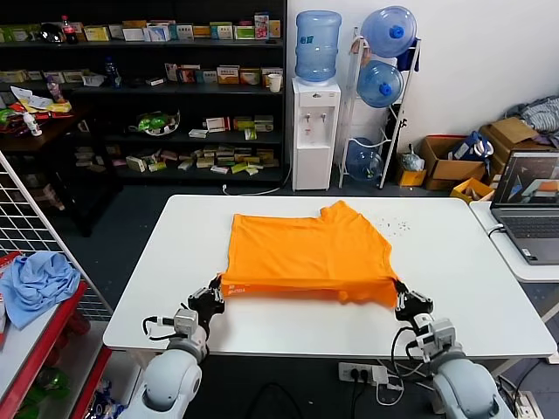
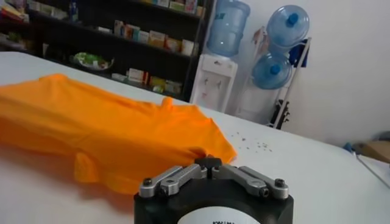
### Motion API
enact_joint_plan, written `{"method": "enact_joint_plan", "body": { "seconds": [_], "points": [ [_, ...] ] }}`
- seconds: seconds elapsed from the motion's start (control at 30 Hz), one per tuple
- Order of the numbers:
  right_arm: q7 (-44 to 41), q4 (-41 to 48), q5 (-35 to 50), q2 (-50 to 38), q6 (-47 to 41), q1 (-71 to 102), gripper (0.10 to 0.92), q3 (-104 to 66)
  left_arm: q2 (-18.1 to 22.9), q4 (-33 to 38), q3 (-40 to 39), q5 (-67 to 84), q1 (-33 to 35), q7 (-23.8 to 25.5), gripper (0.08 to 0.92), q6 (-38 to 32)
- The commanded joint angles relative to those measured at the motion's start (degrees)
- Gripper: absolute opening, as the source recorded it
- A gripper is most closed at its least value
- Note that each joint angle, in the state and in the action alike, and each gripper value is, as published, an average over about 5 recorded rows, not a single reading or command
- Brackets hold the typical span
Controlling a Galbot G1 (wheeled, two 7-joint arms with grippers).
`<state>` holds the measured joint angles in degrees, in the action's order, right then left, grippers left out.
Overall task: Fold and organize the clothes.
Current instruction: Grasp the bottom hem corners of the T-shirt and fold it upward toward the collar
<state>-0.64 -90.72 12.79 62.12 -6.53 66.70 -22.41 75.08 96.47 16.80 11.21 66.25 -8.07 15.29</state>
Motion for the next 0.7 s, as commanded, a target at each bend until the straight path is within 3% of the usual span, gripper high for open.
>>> {"method": "enact_joint_plan", "body": {
  "seconds": [0.03, 0.17, 0.3, 0.7],
  "points": [
    [-0.8, 11.7, -1.8, 1.4, 2.7, -12.1, 0.125, 4.7, 0.9, -9.5, -0.5, -1.9, -8.5, 0.4, 0.093, -1.3],
    [-1.4, 15.5, -1.6, 2.9, 0.6, -15.2, 0.126, 6.4, 0.6, -10.8, -1.3, -1.4, -8.9, 1.5, 0.093, -1.0],
    [-1.1, 15.9, -0.9, 3.5, -2.2, -15.3, 0.190, 6.4, -0.2, -9.4, -1.8, -0.1, -7.1, 2.3, 0.120, -0.8],
    [0.5, -2.6, 7.5, -4.2, -14.0, -0.9, 0.536, 2.0, -3.9, -1.5, -1.1, 11.2, -1.2, -0.6, 0.453, 5.9]
  ]
}}
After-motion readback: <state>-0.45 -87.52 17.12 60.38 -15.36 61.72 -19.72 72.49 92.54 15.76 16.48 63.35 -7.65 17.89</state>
